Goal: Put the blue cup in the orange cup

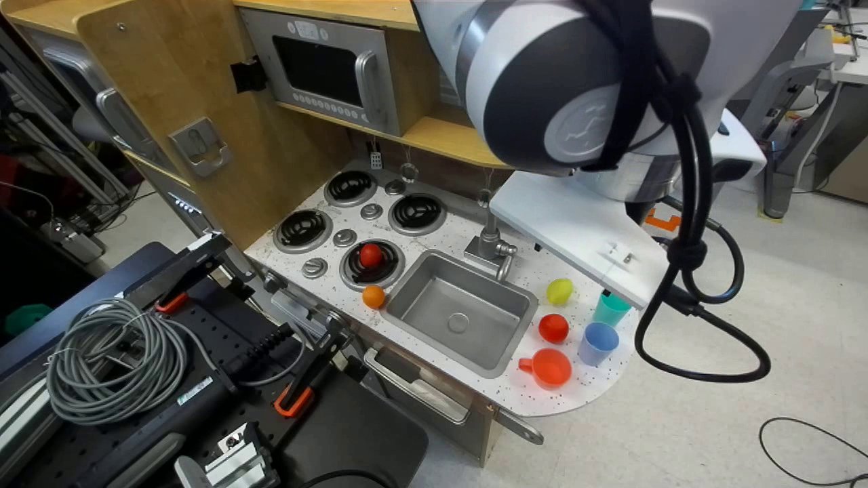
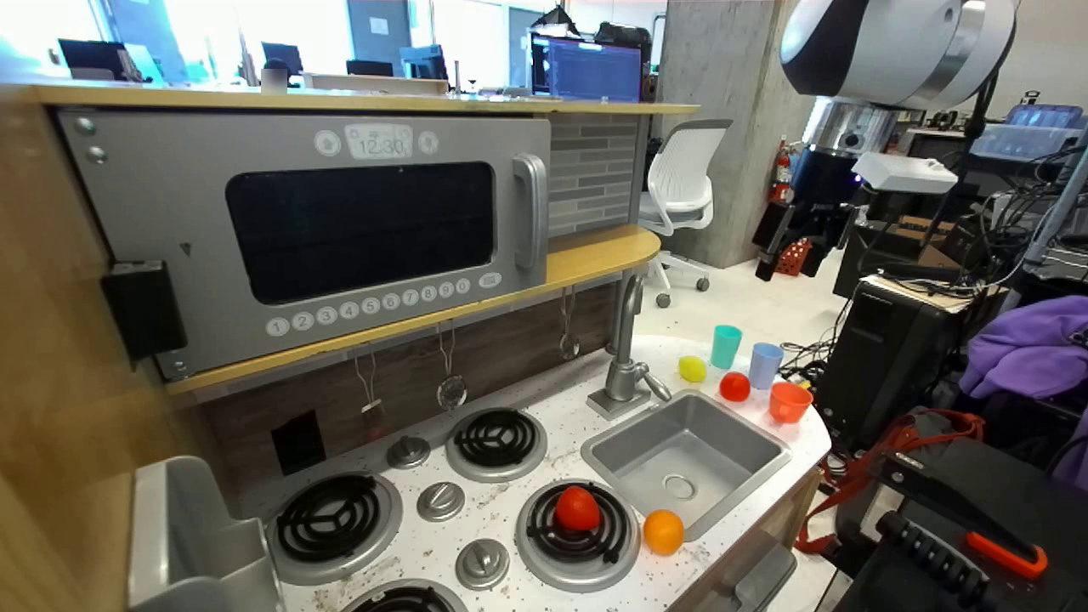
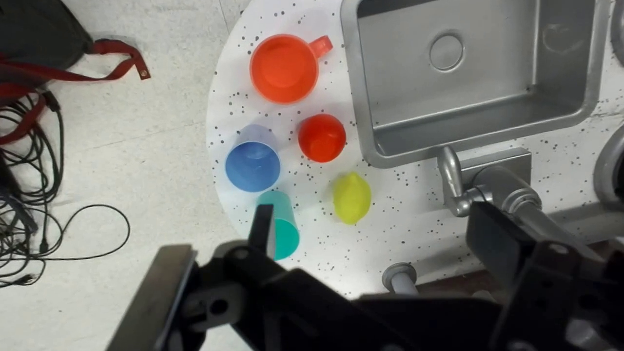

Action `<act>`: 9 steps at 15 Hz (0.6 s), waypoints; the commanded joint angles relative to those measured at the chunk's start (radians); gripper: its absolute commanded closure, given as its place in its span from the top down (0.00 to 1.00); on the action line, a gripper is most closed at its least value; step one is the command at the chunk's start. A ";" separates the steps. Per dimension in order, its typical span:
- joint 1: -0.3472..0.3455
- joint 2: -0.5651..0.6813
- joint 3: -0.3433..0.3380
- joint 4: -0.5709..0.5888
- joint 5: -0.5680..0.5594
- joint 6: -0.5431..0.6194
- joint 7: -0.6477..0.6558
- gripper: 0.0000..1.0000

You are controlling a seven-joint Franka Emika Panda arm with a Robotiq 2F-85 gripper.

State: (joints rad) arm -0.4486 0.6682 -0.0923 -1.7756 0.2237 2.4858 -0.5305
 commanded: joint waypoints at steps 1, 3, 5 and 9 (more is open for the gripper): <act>-0.036 0.104 0.024 0.102 -0.018 0.013 0.008 1.00; -0.040 0.152 0.019 0.142 -0.032 0.009 0.013 1.00; -0.044 0.198 0.015 0.183 -0.044 -0.001 0.020 1.00; -0.049 0.282 0.012 0.263 -0.070 -0.013 0.036 1.00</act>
State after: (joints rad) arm -0.4806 0.8775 -0.0906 -1.6054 0.1949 2.4881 -0.5246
